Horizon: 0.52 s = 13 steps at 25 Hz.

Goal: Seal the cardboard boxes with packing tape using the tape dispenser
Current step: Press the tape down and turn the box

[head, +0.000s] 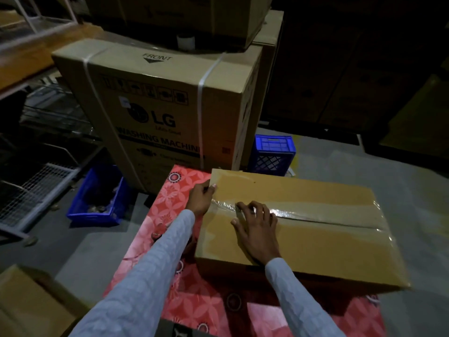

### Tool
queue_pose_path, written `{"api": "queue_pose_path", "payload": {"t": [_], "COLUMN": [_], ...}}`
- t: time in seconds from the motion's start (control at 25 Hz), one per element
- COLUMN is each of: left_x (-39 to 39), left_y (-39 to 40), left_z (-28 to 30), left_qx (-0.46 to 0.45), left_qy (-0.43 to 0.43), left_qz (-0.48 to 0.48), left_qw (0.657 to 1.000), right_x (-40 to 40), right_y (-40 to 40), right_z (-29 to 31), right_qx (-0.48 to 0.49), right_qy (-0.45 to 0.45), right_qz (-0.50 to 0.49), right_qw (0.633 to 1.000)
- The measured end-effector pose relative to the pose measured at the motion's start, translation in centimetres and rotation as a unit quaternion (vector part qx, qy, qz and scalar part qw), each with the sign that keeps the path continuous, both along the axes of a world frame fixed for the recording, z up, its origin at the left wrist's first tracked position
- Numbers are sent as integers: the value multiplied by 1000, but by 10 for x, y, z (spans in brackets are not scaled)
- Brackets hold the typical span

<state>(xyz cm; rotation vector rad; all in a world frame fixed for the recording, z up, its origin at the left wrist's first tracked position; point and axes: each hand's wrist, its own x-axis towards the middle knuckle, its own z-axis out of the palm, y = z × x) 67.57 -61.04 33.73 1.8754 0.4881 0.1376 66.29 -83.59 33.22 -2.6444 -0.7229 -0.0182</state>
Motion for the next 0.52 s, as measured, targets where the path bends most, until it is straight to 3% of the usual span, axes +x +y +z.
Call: {"api": "queue_pose_path", "payload": {"t": [0.28, 0.52], "left_x": [17, 25], "left_y": [3, -4], "left_z": [-3, -4], "left_qx": [40, 79], "left_qy": [31, 75], "left_qz": [-121, -170], "left_qw": [991, 979], "right_x": [-57, -60], "right_y": [40, 44], "right_z": [-8, -4], "right_qx": [24, -14], "right_qy": [-7, -1], "right_qz": [-175, -205], "right_qw": [984, 979]}}
